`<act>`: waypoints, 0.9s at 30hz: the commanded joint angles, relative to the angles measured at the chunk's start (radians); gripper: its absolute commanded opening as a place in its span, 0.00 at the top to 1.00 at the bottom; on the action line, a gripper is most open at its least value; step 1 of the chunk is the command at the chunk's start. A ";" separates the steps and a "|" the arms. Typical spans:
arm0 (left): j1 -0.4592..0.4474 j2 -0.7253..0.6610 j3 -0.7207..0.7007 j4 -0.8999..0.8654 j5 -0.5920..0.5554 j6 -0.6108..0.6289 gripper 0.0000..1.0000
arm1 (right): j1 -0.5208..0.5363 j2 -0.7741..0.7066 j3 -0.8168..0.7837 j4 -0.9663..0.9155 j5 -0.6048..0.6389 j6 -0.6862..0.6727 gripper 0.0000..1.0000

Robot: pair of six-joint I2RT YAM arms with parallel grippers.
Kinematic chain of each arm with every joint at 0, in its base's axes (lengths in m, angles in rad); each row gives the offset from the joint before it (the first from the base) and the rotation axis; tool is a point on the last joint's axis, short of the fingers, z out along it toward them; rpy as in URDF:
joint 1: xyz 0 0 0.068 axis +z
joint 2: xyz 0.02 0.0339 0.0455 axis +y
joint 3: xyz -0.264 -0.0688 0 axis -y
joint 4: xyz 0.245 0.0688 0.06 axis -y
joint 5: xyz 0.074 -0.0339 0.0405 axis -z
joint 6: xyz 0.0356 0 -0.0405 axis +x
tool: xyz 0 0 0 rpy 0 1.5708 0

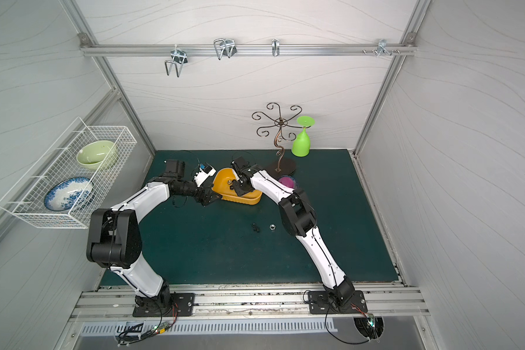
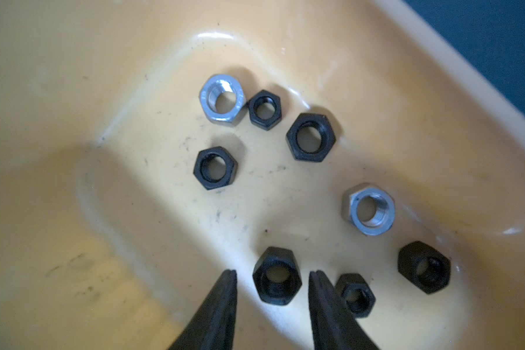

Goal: Put the nuts on the desktop into the storage box
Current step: Place the nut in the storage box.

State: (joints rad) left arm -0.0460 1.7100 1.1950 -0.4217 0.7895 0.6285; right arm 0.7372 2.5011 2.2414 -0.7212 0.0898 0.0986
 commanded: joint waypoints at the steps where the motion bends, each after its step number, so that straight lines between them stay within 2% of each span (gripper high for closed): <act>1: -0.004 -0.038 0.018 -0.054 0.008 0.043 0.02 | -0.002 -0.088 0.012 -0.049 -0.003 -0.006 0.55; 10: -0.004 -0.144 0.023 -0.173 0.053 0.083 0.02 | -0.002 -0.286 -0.068 -0.070 -0.043 0.005 0.48; 15: -0.005 -0.205 0.038 -0.254 0.082 0.111 0.02 | 0.001 -0.411 -0.137 -0.091 -0.067 0.014 0.47; 21: -0.006 -0.274 0.049 -0.339 0.124 0.115 0.02 | 0.012 -0.640 -0.363 -0.084 -0.070 0.010 0.47; 25: -0.008 -0.303 0.030 -0.343 0.179 0.024 0.02 | 0.014 -0.811 -0.554 -0.074 -0.052 0.002 0.47; 27: -0.012 -0.306 0.024 -0.389 0.229 0.060 0.02 | 0.016 -0.890 -0.646 -0.070 -0.038 -0.005 0.47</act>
State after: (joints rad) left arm -0.0490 1.4197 1.1984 -0.7574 0.9260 0.6956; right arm 0.7456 1.7084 1.6833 -0.7765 0.0330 0.1040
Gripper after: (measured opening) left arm 0.983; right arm 0.528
